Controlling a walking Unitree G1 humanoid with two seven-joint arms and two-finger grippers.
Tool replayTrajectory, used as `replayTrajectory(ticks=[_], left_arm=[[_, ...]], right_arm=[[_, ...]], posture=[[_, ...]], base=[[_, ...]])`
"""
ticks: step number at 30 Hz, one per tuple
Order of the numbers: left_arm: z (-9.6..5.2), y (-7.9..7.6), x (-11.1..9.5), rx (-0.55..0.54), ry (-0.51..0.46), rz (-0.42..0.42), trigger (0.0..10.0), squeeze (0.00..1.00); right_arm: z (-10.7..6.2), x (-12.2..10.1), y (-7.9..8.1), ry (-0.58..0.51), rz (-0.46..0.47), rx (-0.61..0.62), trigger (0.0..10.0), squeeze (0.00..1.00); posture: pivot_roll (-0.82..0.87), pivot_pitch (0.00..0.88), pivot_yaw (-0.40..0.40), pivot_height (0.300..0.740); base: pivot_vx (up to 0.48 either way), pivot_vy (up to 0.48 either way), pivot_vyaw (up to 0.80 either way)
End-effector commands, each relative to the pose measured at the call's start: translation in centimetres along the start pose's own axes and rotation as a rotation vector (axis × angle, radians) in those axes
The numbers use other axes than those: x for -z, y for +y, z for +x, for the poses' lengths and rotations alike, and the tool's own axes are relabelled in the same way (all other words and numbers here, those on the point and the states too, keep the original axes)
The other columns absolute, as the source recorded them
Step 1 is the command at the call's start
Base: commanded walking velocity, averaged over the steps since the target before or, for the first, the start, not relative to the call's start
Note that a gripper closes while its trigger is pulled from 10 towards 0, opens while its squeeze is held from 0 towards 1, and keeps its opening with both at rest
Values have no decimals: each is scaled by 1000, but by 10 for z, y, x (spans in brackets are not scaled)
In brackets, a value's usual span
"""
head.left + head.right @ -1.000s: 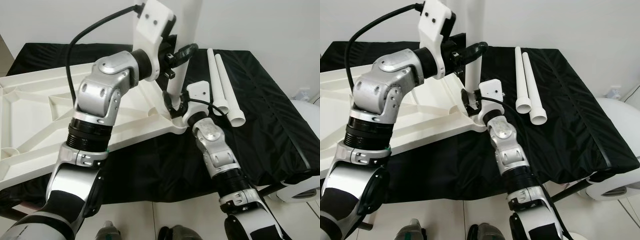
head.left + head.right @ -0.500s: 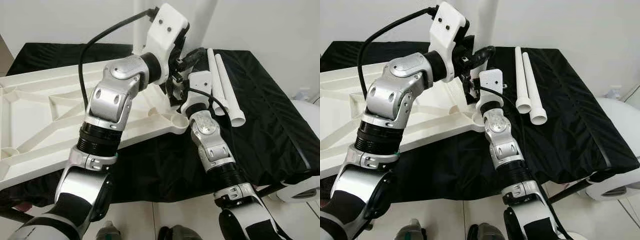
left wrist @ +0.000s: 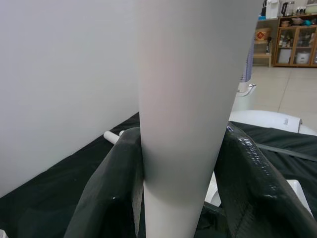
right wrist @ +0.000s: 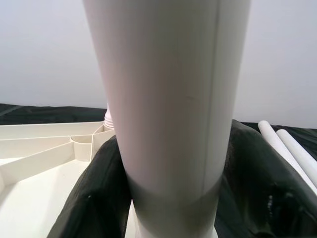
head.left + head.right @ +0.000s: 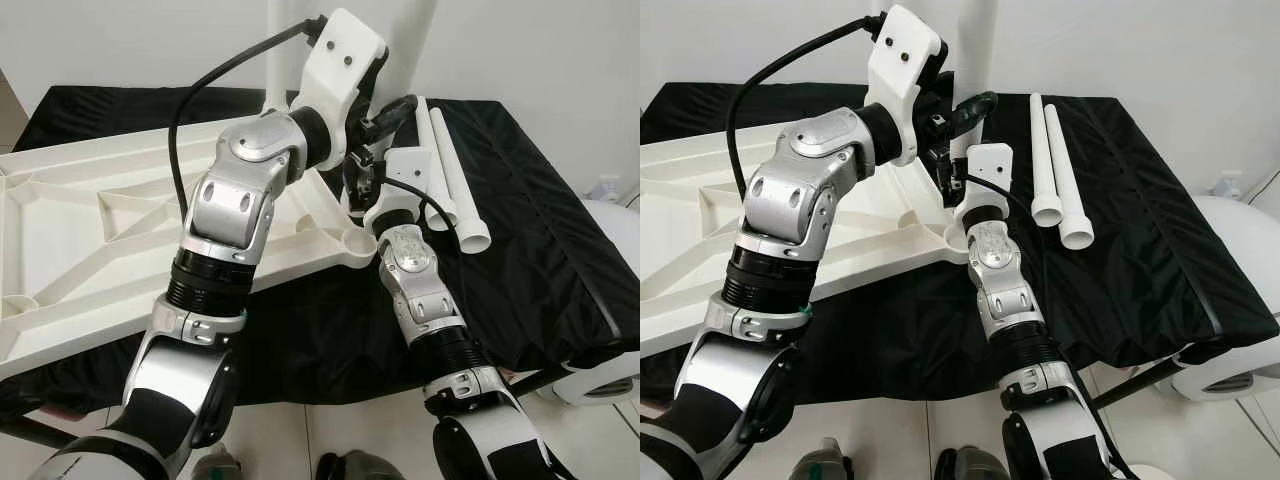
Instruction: Building children table
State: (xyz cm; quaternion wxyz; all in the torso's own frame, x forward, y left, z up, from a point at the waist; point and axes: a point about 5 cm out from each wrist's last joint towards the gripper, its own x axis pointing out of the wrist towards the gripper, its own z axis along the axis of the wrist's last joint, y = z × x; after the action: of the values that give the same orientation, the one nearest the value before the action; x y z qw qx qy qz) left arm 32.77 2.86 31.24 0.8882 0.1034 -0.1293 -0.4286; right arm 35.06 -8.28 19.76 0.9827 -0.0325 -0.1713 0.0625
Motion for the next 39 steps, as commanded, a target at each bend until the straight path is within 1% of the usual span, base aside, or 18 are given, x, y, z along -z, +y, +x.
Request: replayTrajectory(ticks=[1,2,4,5,11,12,14,15,16,18,19,30,31,34,35,36,37,39], left_arm=[[-7,20,-2,-366,-7,16,10000,0],[-6,20,-2,-366,-7,18,10000,0],[-6,20,-2,-366,-6,19,10000,0],[-6,20,-2,-366,-4,21,10000,0],[-6,20,-2,-368,-2,23,10000,0],[-6,20,-2,-370,-2,22,10000,0],[-6,20,-2,-370,-2,22,10000,0],[-6,20,-2,-370,-3,22,10000,0],[-7,21,-2,-372,-4,23,10000,0],[-7,21,-3,-374,-4,24,10000,0],[-7,22,-3,-376,-5,26,10000,0],[-8,23,-4,-385,-2,33,10000,0],[-9,23,-4,-379,-3,13,10000,1000],[-9,23,-4,-377,-6,-1,10000,1000],[-9,23,-4,-378,-5,3,10000,1000],[-9,23,-4,-378,-5,3,10000,1000],[-9,23,-4,-376,-3,6,10000,1000],[-9,23,-4,-372,0,15,10000,1000]], right_arm=[[-3,7,-7,18,2,29,6588,0],[-4,7,-7,12,2,26,4941,0],[-4,7,-8,12,-1,28,6980,0],[-3,7,-8,9,-7,33,10000,0],[-3,6,-8,3,-7,34,10000,0],[-2,6,-8,1,-2,37,4863,0],[-2,6,-8,1,-2,37,4863,0],[-2,6,-8,-1,-1,43,4000,0],[-2,5,-10,-1,-4,60,0,0],[-1,5,-11,-2,-6,73,0,0],[-1,5,-13,-3,-11,85,10000,0],[1,6,-21,6,-18,143,10000,0],[2,7,-23,14,-15,158,10000,0],[2,7,-23,15,-7,161,10000,0],[3,6,-23,11,-9,157,3882,0],[3,6,-23,11,-9,157,3882,0],[3,6,-23,7,-11,162,10000,0],[3,5,-24,5,-13,165,10000,0]], posture=[[62,0,-66,740],[63,0,-67,740],[63,0,-68,740],[64,0,-69,740],[64,0,-69,740],[64,0,-69,740],[64,0,-69,740],[64,0,-69,740],[65,0,-67,740],[65,0,-67,740],[64,0,-65,740],[66,0,-62,740],[67,0,-62,740],[67,0,-62,740],[68,0,-61,740],[68,0,-61,740],[68,0,-60,740],[68,0,-60,740]], base=[[0,0,0],[0,0,0],[0,0,0],[0,0,0],[0,0,0],[0,0,0],[0,0,0],[0,0,0],[0,0,0],[0,0,0],[0,0,0],[0,0,0],[0,0,0],[0,0,0],[0,0,0],[0,0,0],[0,0,0],[0,0,0]])
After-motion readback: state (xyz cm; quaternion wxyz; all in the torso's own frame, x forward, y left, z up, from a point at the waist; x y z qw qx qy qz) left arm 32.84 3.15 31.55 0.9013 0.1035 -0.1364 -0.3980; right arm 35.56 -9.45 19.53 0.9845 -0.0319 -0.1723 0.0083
